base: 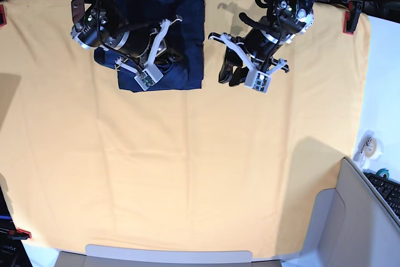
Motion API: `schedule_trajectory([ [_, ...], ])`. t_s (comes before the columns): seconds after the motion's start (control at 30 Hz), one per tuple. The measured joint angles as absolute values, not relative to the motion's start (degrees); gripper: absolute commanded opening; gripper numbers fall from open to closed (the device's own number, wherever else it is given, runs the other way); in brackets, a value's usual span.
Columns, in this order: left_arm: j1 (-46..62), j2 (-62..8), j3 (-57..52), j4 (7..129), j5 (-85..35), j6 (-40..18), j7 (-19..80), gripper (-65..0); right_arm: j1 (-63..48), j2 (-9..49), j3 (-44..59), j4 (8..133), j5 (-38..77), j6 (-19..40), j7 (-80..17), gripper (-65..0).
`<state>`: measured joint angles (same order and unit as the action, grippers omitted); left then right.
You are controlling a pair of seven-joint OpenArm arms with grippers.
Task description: Fold the T-shirt properly
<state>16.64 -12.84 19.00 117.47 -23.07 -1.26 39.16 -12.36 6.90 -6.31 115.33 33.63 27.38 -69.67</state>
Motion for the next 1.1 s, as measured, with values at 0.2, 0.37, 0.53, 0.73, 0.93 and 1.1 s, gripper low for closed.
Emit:
schedule_trajectory([
  [0.2, 16.6, -12.8, 19.0, 117.5, -23.1, -1.2, 39.2, -51.3, -12.4, 6.9, -6.3, 115.3, 33.6, 27.4, -69.7, -33.8],
  [0.37, 16.6, -12.9, 19.0, 117.3, -23.1, -1.3, 39.1, -51.3, -12.4, 6.8, -6.3, 115.3, 33.6, 27.4, -69.7, -33.8],
  [0.53, 16.5, -12.8, 19.0, 114.9, -23.1, -1.3, 39.2, -51.3, -12.4, 6.8, -6.3, 115.3, 33.6, 27.4, -69.7, -33.8],
  [0.73, 16.5, -12.8, 19.0, 114.6, -23.1, -1.2, 39.2, -51.3, -12.7, 6.8, -6.3, 115.2, 33.6, 27.4, -69.7, -33.8],
  [0.93, 16.5, -12.8, 19.0, 114.6, -23.1, -1.2, 39.2, -51.3, -12.9, 6.8, -6.3, 115.2, 33.6, 27.4, -69.6, -33.8],
  [1.1, 16.7, -12.8, 19.0, 114.6, -23.1, -1.2, 39.2, -51.2, -12.9, 6.8, -6.3, 115.2, 33.6, 27.4, -69.7, -33.8],
])
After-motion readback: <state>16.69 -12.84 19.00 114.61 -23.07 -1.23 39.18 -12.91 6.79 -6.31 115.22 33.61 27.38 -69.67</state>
